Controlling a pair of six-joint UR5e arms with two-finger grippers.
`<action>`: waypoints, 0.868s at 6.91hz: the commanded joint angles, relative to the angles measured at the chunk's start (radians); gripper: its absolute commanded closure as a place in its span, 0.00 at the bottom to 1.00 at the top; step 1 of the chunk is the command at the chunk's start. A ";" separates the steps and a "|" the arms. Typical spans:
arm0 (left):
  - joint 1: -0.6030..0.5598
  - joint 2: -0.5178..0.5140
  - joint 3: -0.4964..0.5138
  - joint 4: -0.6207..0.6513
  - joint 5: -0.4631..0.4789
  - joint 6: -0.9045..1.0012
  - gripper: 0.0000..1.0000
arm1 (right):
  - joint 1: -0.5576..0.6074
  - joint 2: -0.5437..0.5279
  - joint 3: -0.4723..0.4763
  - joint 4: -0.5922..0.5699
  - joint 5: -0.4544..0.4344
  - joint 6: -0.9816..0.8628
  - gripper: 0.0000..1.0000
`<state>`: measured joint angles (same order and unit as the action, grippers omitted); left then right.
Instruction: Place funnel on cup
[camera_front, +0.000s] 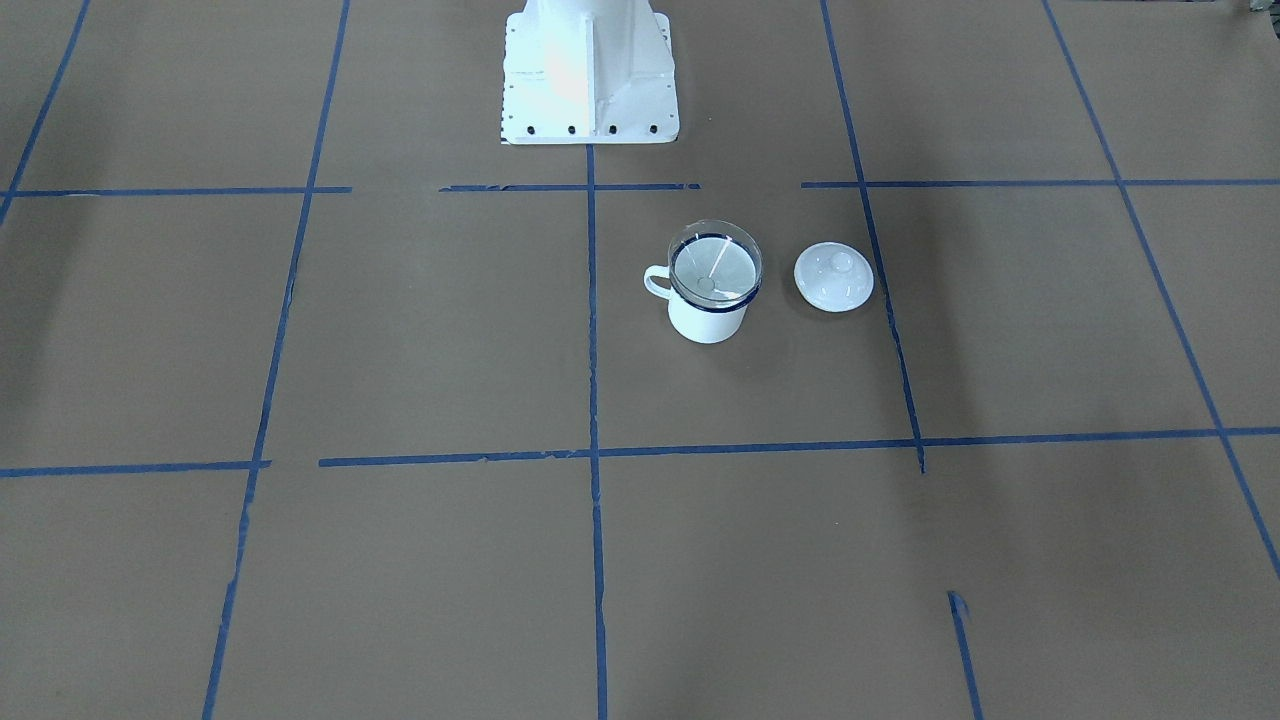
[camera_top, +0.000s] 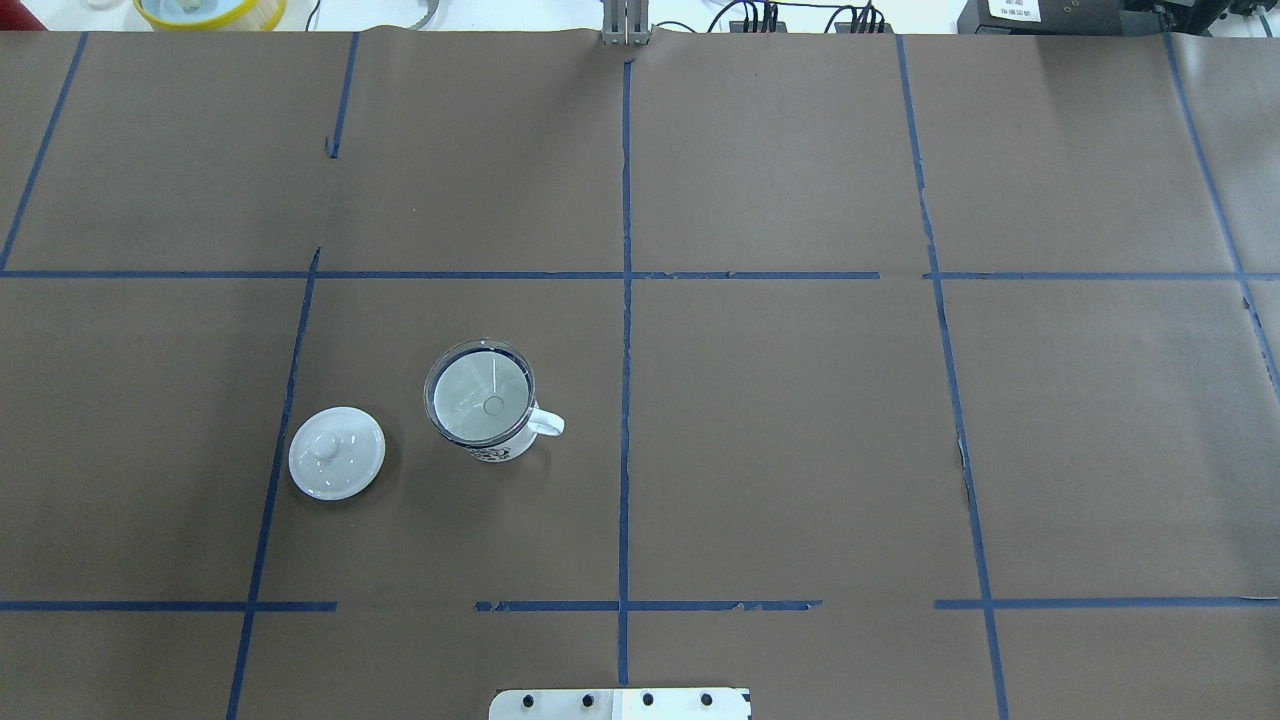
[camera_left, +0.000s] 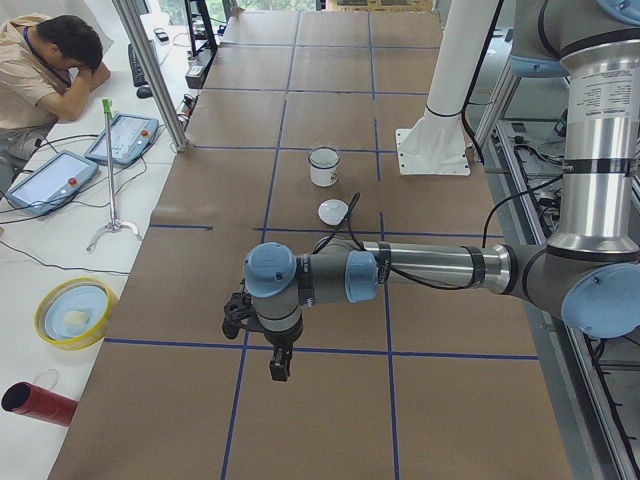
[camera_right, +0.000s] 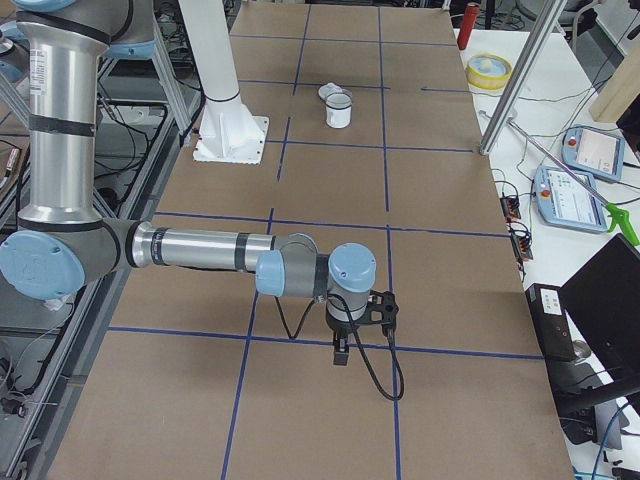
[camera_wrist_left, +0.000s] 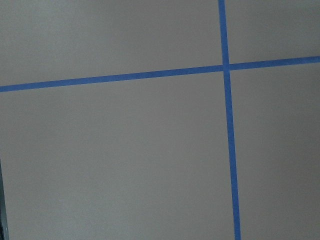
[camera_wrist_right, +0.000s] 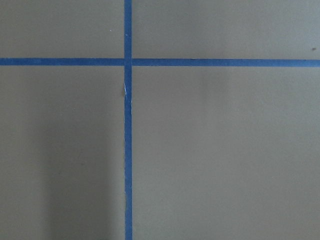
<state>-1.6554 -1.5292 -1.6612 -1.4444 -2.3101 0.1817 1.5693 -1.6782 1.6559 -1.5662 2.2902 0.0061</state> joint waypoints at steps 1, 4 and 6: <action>0.000 -0.002 -0.008 -0.010 -0.022 0.002 0.00 | 0.000 0.000 0.001 0.000 0.000 0.000 0.00; 0.000 -0.002 -0.003 -0.033 -0.021 0.001 0.00 | 0.000 0.000 0.001 0.000 0.000 0.000 0.00; 0.000 -0.002 -0.008 -0.034 -0.022 0.001 0.00 | 0.000 0.000 0.001 0.000 0.000 0.000 0.00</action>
<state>-1.6552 -1.5309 -1.6677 -1.4773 -2.3315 0.1826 1.5693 -1.6782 1.6567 -1.5662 2.2902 0.0061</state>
